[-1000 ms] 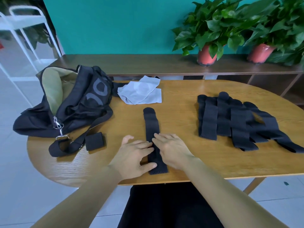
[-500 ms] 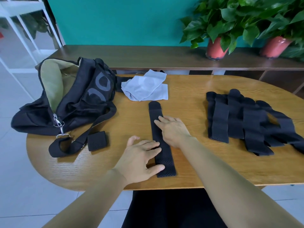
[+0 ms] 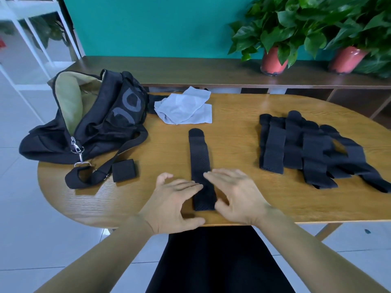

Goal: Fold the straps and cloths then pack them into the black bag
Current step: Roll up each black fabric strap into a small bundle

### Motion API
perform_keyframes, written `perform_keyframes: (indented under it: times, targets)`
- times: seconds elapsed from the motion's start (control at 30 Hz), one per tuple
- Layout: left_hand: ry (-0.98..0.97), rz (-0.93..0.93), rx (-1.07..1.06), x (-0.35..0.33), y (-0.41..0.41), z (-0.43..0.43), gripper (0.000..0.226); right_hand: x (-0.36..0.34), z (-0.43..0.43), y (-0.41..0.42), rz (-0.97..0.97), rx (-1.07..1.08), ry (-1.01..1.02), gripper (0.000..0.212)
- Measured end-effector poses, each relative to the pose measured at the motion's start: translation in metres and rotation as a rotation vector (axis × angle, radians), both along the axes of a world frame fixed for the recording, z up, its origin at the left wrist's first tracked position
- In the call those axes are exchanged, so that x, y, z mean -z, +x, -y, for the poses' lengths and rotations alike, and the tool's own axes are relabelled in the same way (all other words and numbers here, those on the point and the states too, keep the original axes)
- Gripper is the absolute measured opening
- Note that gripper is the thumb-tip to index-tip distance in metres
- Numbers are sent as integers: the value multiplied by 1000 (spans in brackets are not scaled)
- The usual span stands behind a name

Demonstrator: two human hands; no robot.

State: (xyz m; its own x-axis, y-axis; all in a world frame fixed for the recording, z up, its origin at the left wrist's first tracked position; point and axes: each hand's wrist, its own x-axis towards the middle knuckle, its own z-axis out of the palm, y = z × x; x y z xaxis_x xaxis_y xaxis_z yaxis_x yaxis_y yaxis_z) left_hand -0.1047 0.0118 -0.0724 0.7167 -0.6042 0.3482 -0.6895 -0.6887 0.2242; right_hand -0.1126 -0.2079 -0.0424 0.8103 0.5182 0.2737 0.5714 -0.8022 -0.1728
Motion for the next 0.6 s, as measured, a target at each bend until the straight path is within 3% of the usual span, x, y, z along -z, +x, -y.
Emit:
perform_keyframes:
  times: [0.13, 0.27, 0.43, 0.6]
  targets:
    - [20, -23, -53, -2, 1, 4, 71, 14, -1, -14, -84, -17, -40, 76]
    - [-66, -45, -139, -8, 6, 10, 60, 21, -7, -7, -21, 103, 92, 60]
    - [-194, -189, -206, -16, 14, 15, 66, 17, -16, 3, -74, 205, 217, 62]
    - [-165, -220, -325, -16, 30, 22, 43, 20, -24, 20, -96, 320, 299, 50]
